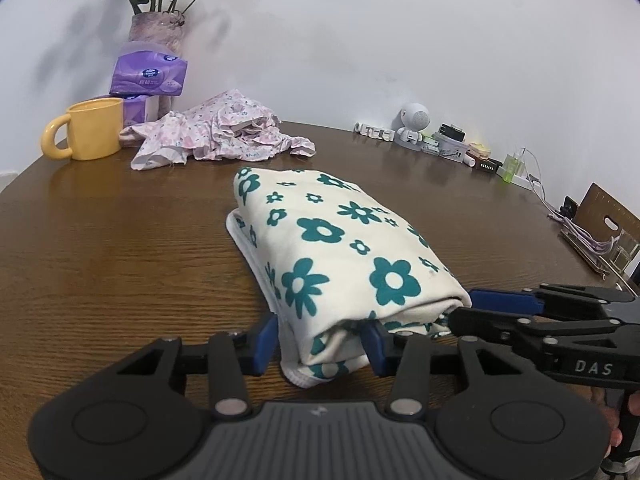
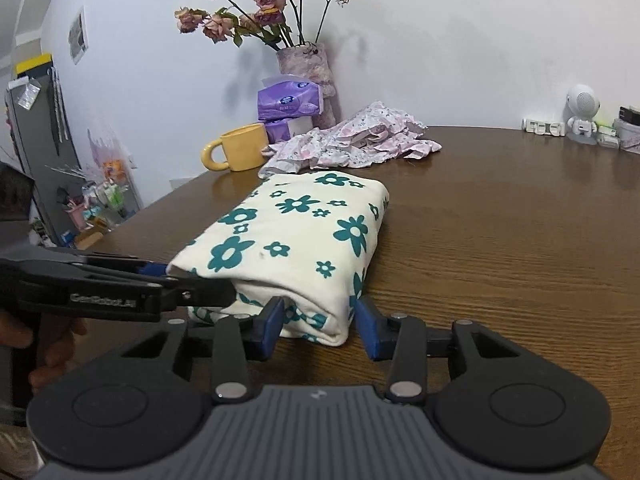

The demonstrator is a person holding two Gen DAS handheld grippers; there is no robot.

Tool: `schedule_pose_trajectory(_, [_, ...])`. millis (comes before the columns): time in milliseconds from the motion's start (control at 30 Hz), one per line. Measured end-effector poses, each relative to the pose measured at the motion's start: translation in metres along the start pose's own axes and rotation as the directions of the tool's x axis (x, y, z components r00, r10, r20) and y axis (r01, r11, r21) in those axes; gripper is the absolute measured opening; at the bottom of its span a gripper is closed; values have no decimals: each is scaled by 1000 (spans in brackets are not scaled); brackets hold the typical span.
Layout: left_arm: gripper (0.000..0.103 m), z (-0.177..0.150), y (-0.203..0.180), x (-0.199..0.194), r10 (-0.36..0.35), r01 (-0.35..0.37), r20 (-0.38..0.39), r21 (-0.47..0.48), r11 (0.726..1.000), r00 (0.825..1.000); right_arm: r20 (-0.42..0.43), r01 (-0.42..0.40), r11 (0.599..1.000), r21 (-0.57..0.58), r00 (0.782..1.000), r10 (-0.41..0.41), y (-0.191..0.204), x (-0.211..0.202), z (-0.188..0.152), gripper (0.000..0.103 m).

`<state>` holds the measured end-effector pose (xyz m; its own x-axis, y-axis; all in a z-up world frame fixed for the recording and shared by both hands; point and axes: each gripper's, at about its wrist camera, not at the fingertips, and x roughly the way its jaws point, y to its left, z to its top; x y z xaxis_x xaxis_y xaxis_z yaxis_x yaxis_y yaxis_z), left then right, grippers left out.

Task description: Fold clothes

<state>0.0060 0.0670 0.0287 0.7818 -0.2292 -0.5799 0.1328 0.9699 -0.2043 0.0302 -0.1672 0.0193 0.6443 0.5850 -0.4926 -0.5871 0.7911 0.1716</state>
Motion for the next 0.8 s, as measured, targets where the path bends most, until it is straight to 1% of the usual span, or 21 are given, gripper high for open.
schedule_pose_trajectory(133, [44, 0, -1, 0, 1, -1, -2, 0, 1000, 1000, 2, -3, 1000, -2, 1000, 3, -3, -1, 0, 39])
schedule_pose_trajectory(167, [44, 0, 0, 1, 1, -1, -2, -1, 1000, 1000, -2, -3, 1000, 0, 1000, 3, -4, 2, 1, 35])
schedule_pose_trajectory(200, [44, 0, 0, 1, 1, -1, -3, -2, 1000, 1000, -6, -7, 1000, 2, 1000, 7, -4, 5, 2, 29])
schedule_pose_trajectory(267, [42, -1, 0, 1, -1, 1, -6, -5, 1000, 1000, -11, -12, 1000, 5, 1000, 12, -3, 9, 3, 20])
schedule_pose_trajectory(300, [43, -1, 1, 0, -6, 6, -9, -9, 1000, 1000, -10, -12, 1000, 5, 1000, 12, -3, 9, 3, 19])
schedule_pose_trajectory(333, [46, -1, 1, 0, -13, 13, -12, -11, 1000, 1000, -10, -12, 1000, 6, 1000, 12, -3, 9, 2, 19])
schedule_pose_trajectory(433, [56, 0, -5, -2, -31, 31, -9, 5, 1000, 999, -8, -13, 1000, 8, 1000, 13, -2, 8, 1, 20])
schedule_pose_trajectory(500, [59, 1, -10, -1, -25, 25, -2, 25, 999, 1000, -7, -13, 1000, 9, 1000, 13, -1, 7, 0, 24])
schedule_pose_trajectory(533, [59, 2, -12, 0, -13, 12, 2, 32, 999, 1000, -7, -13, 1000, 10, 1000, 13, -1, 7, 0, 25])
schedule_pose_trajectory(600, [59, 3, -14, 5, 13, -13, 6, 38, 999, 1000, -5, -14, 1000, 11, 1000, 14, 0, 6, -1, 33])
schedule_pose_trajectory(667, [59, 3, -14, 8, 22, -22, 4, 27, 999, 1000, -4, -14, 1000, 12, 1000, 14, 1, 6, -2, 39])
schedule_pose_trajectory(733, [56, 3, -13, 8, 21, -21, 3, 22, 1000, 1000, -3, -9, 1000, 9, 1000, 9, 2, 8, -1, 40])
schedule_pose_trajectory(800, [55, 2, -13, 5, 19, -19, 6, 24, 1000, 1000, -2, 5, 1000, -1, 1000, -5, 5, 13, 2, 40])
